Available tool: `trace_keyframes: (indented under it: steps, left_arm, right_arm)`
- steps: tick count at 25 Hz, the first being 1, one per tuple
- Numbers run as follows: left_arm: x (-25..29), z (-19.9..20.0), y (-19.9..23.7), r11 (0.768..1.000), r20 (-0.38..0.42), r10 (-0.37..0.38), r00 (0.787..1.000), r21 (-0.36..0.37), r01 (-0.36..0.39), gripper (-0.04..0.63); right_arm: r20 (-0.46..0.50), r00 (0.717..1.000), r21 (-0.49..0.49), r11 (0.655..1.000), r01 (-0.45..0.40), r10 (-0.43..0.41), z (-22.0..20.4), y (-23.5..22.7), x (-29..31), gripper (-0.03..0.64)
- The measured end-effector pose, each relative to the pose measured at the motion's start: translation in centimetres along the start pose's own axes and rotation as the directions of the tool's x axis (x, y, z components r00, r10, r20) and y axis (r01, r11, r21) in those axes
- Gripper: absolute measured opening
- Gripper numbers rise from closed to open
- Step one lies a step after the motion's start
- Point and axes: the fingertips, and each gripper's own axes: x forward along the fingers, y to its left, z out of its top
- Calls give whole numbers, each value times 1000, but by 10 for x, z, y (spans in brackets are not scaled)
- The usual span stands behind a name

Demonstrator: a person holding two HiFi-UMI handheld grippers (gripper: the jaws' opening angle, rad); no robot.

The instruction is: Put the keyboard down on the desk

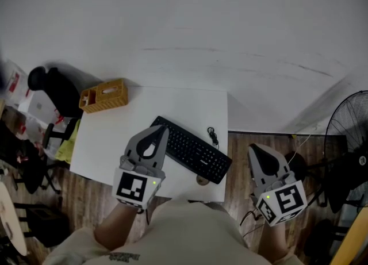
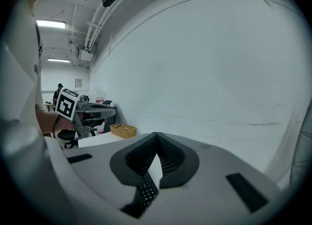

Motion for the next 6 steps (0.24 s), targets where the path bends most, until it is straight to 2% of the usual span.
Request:
trace_keyframes:
  steps: [6]
  left_arm:
    - [4,2,-8,1000,4,-15,1000,-16,15,25]
  right_arm:
    - [-15,1000,7,1000,-19,19,-2,-4,1,25]
